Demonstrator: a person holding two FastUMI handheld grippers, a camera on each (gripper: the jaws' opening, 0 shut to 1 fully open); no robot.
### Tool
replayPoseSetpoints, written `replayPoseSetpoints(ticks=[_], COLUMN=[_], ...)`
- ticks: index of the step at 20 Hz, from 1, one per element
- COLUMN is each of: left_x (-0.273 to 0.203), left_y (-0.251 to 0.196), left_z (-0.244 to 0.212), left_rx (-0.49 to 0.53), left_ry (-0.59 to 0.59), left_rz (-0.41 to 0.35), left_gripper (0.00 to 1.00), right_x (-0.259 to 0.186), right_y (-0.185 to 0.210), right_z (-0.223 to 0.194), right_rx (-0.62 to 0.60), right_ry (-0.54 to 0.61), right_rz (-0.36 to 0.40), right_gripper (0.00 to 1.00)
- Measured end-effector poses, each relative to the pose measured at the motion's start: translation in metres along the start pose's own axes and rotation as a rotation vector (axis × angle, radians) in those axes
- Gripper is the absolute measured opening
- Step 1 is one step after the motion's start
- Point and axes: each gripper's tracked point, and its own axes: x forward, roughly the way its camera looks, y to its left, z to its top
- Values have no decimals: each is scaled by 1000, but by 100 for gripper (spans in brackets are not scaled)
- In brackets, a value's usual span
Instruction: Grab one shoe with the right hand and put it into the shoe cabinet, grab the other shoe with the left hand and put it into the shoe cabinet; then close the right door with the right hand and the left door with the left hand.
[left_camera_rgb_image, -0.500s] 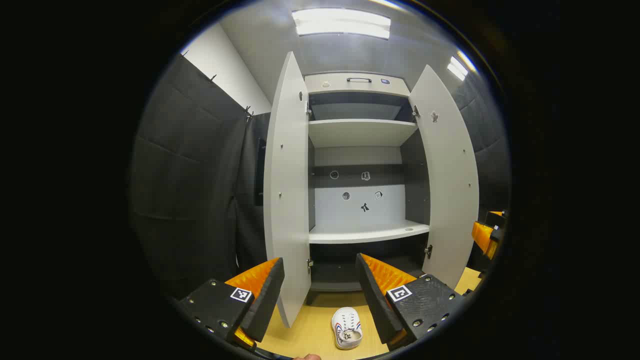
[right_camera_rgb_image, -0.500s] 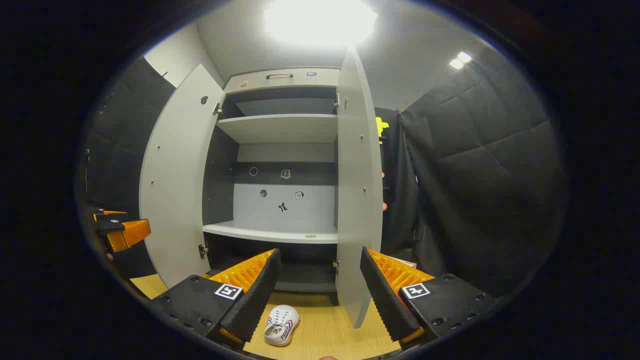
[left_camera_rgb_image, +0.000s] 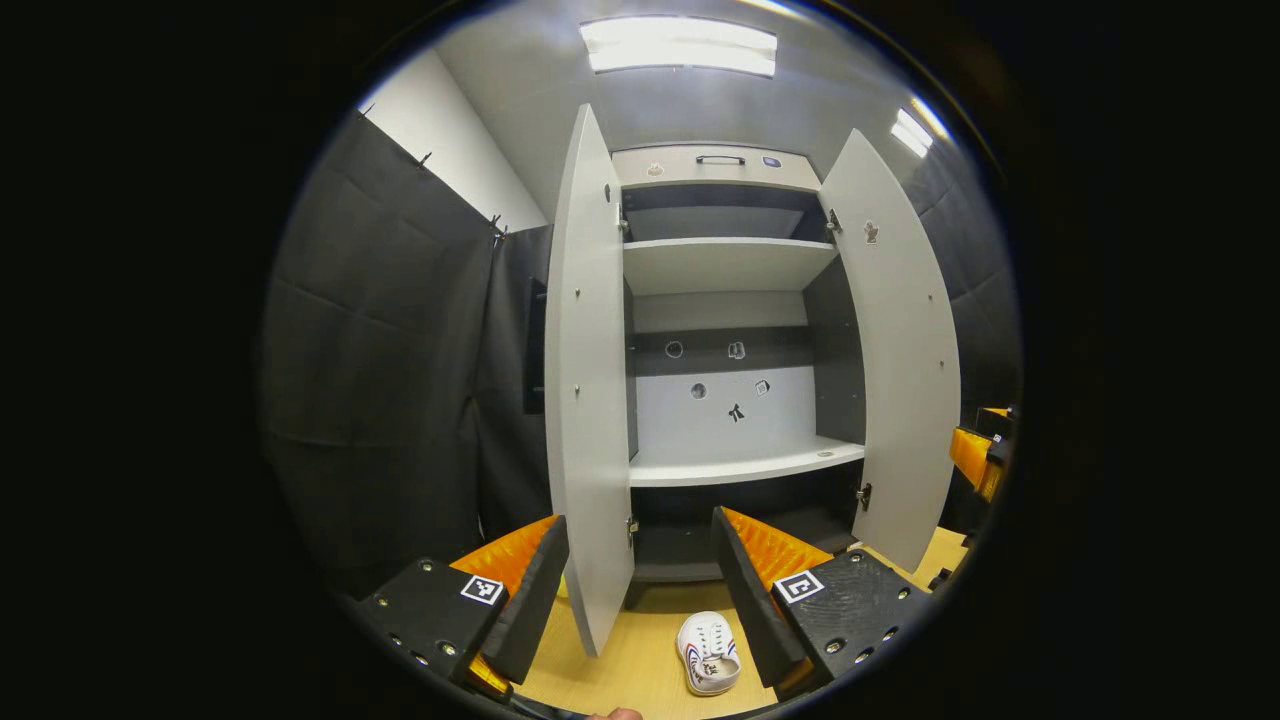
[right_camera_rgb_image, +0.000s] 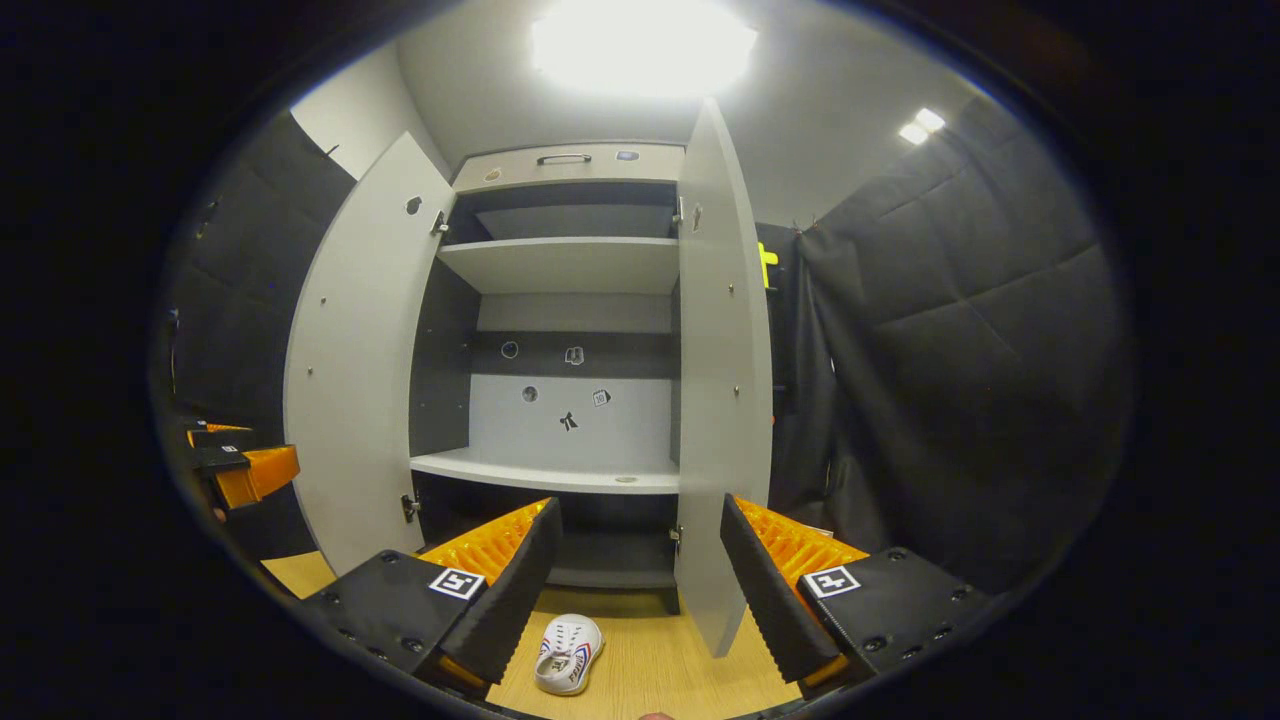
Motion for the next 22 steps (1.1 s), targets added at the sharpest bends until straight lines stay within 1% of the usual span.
replayPoseSetpoints(ticks=[6, 7, 8, 9, 10, 11, 12, 13, 14, 15, 16, 17, 19, 21, 22], left_x=[-5, -6, -7, -7, -7, -7, -7, -6, -6, -6, -7, -8, -11, -11, -11], left_y=[10, 12, 15, 19, 22, 27, 31, 35, 39, 43, 46, 49, 57, 63, 66], left_z=[4, 6, 7, 9, 9, 10, 9, 9, 7, 7, 7, 7, 3, 4, 3], left_rx=[6, 6, 9, 13, 18, 23, 23, 20, 15, 10, 5, 1, 3, 1, 0], left_ry=[-17, -22, -28, -35, -40, -43, -44, -45, -42, -42, -45, -48, -42, -47, -46], left_rz=[1, 1, 1, 1, -1, -2, -6, -9, -15, -20, -26, -29, -24, -19, -14], left_gripper=[79, 79, 79, 79, 79, 79, 79, 79, 79, 79, 79, 79, 79, 79, 79], right_x=[-3, -1, 1, 5, 7, 11, 15, 19, 24, 29, 34, 40, 50, 60, 65], right_y=[9, 12, 14, 17, 23, 28, 32, 38, 45, 53, 60, 67, 80, 94, 99], right_z=[6, 6, 6, 7, 6, 6, 4, 3, 0, -3, -8, -14, -30, -47, -59], right_rx=[1, -2, -5, -3, 4, 8, 7, 3, -2, -3, -1, 2, 15, 22, 24], right_ry=[-11, -10, -9, -8, -5, 0, 5, 10, 19, 30, 45, 65, 114, 163, 190], right_rz=[-2, -3, -4, -3, 4, 8, 8, 9, 15, 21, 28, 34, 51, 73, 86], right_gripper=[96, 99, 100, 100, 96, 99, 100, 96, 96, 100, 96, 99, 100, 100, 97])
